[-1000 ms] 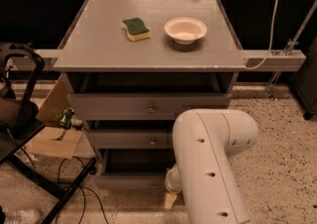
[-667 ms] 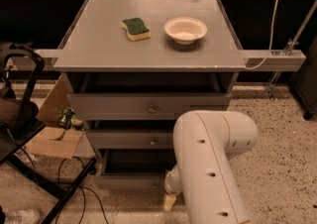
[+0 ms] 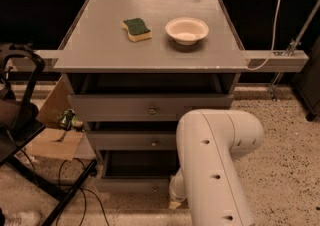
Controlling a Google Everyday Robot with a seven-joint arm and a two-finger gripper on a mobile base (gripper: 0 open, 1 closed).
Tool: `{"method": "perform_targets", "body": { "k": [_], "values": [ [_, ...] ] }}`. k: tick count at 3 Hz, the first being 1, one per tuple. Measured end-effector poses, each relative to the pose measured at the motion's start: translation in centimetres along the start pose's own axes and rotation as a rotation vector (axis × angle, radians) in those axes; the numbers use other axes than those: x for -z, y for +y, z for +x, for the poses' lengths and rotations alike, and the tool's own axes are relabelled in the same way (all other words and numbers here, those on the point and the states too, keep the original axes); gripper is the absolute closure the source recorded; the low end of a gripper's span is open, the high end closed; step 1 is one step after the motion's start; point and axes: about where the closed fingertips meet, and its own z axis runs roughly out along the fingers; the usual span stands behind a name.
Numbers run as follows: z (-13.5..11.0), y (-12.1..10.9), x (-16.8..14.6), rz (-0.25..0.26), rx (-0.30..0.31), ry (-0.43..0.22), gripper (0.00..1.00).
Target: Open bottom drawer
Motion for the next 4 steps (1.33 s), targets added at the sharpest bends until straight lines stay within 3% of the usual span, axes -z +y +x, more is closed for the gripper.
{"method": "perform_targets", "body": {
  "k": [2,3,4],
  "values": [
    [0.1,0.4,1.0,-0.010,0.001,0.011,0.86],
    [0.0,0.4,1.5,-0.010,0.001,0.011,1.00],
    [-0.1,0.4,2.0,-0.010,0.001,0.011,1.00]
  ]
}}
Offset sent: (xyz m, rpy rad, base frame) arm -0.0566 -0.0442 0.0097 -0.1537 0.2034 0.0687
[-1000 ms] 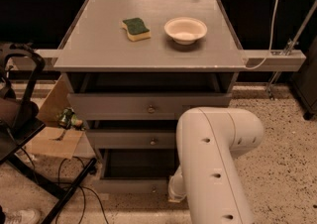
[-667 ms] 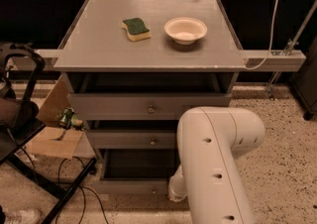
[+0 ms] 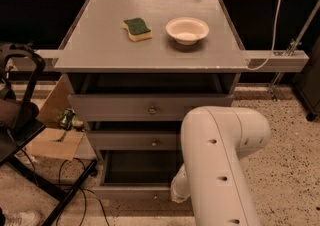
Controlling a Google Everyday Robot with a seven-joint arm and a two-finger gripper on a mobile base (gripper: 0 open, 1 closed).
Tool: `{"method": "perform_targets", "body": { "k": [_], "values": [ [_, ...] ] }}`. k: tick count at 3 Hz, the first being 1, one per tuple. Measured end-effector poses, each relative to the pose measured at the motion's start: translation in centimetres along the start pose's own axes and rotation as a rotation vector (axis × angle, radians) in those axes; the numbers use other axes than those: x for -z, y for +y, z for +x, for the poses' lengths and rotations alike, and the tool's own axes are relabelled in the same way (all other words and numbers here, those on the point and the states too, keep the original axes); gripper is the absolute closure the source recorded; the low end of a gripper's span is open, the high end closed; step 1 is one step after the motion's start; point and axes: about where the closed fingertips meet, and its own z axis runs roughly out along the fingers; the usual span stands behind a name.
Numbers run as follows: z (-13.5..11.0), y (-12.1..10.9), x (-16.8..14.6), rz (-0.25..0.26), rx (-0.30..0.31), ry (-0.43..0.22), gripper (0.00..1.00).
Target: Open bottom drawer
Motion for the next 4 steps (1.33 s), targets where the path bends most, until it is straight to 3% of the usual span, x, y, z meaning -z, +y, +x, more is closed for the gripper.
{"method": "perform_targets", "body": {
  "k": [4],
  "values": [
    [-0.04,-0.23,0.36,-0.020,0.006,0.007,1.00]
  ]
}}
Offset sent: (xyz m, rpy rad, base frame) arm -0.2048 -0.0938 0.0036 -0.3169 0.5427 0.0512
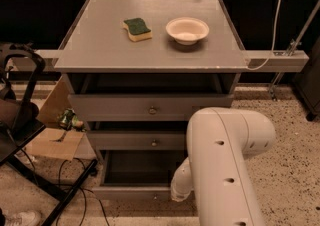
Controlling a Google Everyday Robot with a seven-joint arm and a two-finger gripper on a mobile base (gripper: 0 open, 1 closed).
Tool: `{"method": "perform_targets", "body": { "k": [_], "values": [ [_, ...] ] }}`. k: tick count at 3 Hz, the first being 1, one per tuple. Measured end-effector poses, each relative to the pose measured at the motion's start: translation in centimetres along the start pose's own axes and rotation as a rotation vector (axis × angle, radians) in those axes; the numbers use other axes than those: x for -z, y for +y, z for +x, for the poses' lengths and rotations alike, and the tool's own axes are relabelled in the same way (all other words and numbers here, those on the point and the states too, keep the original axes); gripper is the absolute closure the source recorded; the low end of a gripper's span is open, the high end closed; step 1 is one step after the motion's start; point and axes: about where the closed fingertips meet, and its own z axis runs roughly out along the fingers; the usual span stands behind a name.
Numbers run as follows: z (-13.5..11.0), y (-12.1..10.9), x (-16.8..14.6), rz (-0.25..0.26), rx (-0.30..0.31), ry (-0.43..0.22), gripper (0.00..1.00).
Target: Open bottom drawer
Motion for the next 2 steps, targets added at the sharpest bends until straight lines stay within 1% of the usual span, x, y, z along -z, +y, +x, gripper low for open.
{"method": "perform_targets", "body": {
  "k": [1,2],
  "values": [
    [0.14,0.27,0.00,-0.012,0.002,0.008,1.00],
    [0.19,-0.02,0.12,-0.015,0.002,0.007,0.97]
  ]
}}
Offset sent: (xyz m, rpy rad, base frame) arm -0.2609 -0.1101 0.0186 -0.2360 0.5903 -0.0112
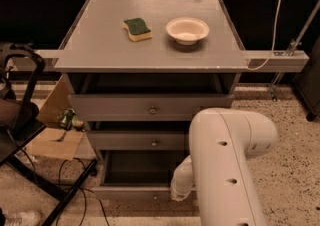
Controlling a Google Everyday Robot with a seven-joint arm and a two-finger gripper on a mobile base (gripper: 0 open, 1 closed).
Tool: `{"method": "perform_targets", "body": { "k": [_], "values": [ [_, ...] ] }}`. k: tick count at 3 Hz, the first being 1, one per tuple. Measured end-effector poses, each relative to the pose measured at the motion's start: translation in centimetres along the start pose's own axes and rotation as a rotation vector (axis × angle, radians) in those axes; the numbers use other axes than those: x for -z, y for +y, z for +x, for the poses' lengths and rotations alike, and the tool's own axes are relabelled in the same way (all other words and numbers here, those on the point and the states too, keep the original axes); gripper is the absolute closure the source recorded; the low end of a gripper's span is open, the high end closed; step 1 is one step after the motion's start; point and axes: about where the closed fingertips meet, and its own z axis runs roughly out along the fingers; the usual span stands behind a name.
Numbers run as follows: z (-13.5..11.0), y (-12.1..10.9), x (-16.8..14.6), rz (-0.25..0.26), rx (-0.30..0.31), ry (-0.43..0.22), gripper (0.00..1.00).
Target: Open bottom drawer
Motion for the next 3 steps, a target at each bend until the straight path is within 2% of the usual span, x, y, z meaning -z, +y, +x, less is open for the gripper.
{"method": "perform_targets", "body": {
  "k": [2,3],
  "values": [
    [0.00,0.00,0.00,0.000,0.000,0.000,0.50],
    [0.01,-0.10,0.01,0.000,0.000,0.000,0.20]
  ]
}}
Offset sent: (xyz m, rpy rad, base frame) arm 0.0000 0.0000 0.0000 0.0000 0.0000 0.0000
